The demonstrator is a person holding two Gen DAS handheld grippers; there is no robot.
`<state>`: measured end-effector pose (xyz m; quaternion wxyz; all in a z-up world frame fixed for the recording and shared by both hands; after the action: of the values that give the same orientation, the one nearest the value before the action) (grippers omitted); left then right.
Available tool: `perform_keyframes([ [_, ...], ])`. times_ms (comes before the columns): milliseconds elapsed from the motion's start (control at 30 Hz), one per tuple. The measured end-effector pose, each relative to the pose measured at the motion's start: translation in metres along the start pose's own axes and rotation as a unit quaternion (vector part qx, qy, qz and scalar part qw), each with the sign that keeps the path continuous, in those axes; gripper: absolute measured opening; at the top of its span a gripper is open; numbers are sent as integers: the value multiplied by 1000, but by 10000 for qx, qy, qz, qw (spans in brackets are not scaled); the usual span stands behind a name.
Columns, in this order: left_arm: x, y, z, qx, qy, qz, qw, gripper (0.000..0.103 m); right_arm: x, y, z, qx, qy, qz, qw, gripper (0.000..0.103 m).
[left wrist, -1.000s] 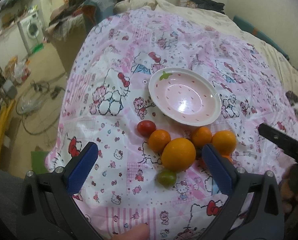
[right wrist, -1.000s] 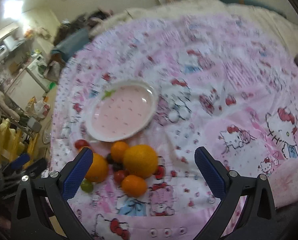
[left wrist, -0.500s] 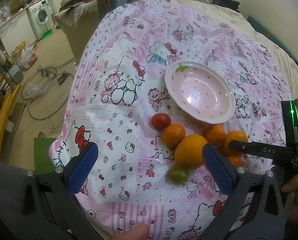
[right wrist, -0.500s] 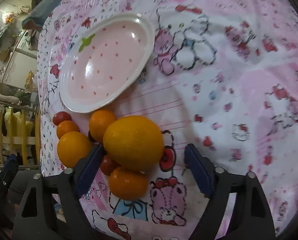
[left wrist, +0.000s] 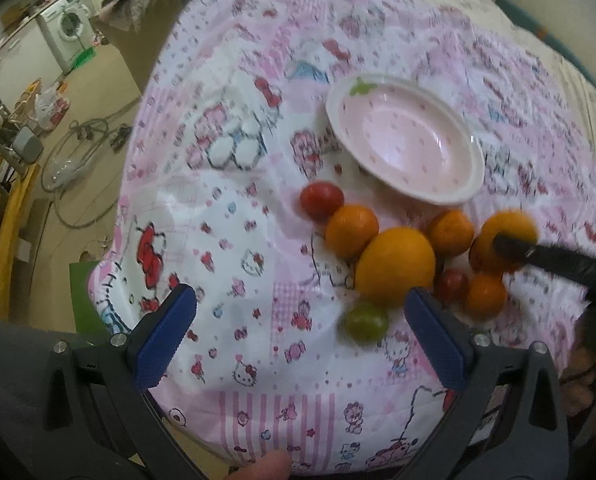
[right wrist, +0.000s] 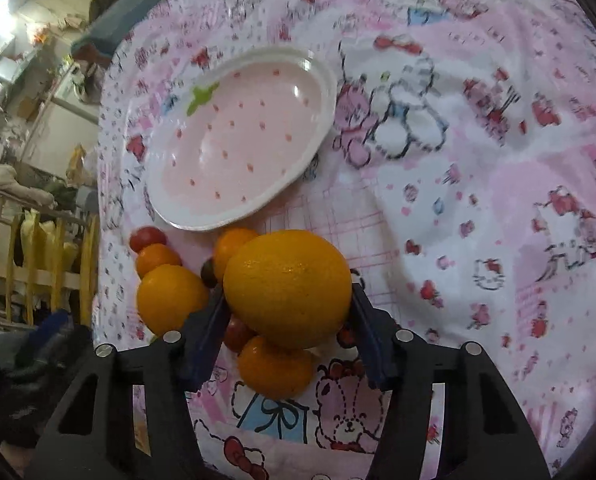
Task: Organize fruits
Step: 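Grasp the large orange with the left tool while the right tool grasps a mandarin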
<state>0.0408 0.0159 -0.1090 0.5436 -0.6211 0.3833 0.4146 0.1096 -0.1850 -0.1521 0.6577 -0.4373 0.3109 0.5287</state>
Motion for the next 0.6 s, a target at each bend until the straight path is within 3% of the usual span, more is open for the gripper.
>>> perform_keyframes([
  [100,9,5,-10,146,76,232,9996,101,-14,-3,-4,100,-62,-195,9997,60],
  [333,34,-3,-52,310,295,722,9965,83,-34,-11,-20,446,-190,-439,9979,60],
  [467,52,-7,-65,329,194,917,9951,78,-41,-14,-23,554,-290,-505,9968,60],
  [533,61,-8,-71,456,-3,952,9944,69,-44,-15,-23,591,-365,-536,9961,60],
  [600,66,-8,-76,592,-129,971,9934,68,-47,-17,-22,591,-394,-565,9959,60],
])
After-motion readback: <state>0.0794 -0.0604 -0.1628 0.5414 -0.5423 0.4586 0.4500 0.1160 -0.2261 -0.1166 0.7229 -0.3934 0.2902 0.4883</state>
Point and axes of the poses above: each gripper's, at about its wrist camera, not at the fingertips, and x roughly the way its jaws point, z to its left, y to its underside, the point moved 6 cm from there along x, roughly the way its jaws point, and after that the axes turned 2 degrees about y, right-handed, at the moved point
